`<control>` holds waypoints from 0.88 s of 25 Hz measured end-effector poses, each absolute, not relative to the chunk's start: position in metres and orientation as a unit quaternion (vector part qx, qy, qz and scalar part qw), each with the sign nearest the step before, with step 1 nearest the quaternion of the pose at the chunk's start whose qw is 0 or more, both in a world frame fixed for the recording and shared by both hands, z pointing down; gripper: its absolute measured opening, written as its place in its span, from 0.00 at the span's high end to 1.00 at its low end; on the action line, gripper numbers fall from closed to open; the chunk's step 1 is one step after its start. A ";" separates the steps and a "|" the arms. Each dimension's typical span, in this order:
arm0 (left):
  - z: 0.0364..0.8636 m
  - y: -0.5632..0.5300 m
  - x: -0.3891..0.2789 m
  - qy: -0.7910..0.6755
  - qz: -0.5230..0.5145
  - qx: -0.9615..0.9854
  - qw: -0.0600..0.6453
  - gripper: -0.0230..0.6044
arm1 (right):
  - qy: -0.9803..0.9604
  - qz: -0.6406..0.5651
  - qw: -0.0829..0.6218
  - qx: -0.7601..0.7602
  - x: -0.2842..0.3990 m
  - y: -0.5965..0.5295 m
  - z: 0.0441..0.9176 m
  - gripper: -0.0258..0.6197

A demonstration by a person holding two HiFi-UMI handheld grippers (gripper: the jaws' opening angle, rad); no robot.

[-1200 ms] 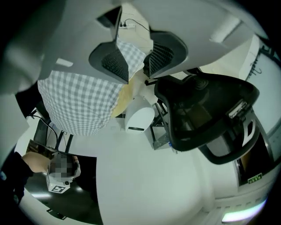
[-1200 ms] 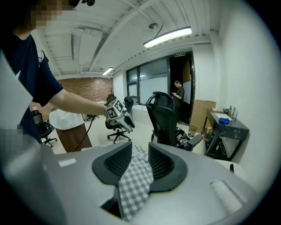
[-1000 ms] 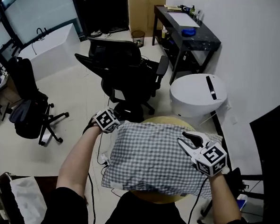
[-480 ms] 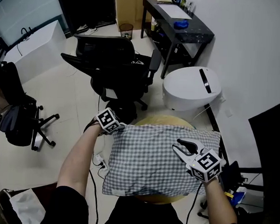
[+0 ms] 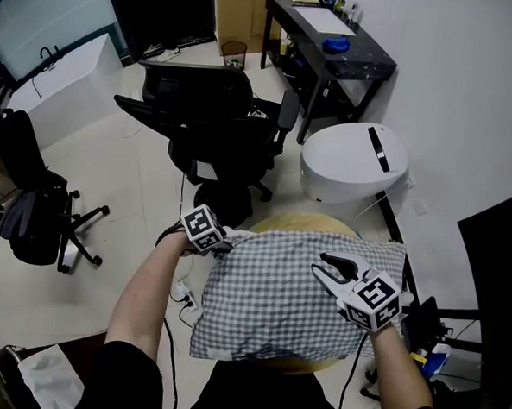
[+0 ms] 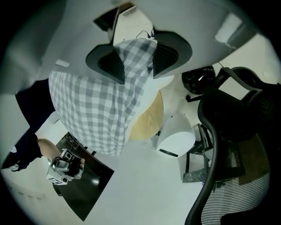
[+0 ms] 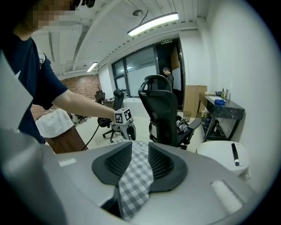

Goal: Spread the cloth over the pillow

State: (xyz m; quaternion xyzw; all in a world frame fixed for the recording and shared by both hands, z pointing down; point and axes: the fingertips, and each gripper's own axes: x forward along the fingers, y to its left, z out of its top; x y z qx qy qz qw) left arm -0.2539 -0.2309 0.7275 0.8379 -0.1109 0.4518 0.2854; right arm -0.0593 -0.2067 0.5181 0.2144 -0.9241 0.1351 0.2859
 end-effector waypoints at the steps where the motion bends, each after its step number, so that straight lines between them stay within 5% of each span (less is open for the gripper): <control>1: 0.729 -0.231 -0.253 -0.110 0.454 0.838 0.282 0.66 | -0.924 0.135 0.286 0.213 -0.061 -0.206 0.518 0.76; 4: 0.732 -0.229 -0.251 -0.099 0.460 0.839 0.274 0.68 | -0.923 0.137 0.289 0.213 -0.063 -0.203 0.520 0.76; 10: 0.735 -0.224 -0.246 -0.083 0.471 0.838 0.261 0.95 | -0.919 0.143 0.295 0.219 -0.055 -0.199 0.526 0.76; 22: 0.676 -0.285 -0.282 -0.199 0.489 0.839 0.128 0.96 | -0.918 0.130 0.298 0.228 -0.055 -0.201 0.522 0.76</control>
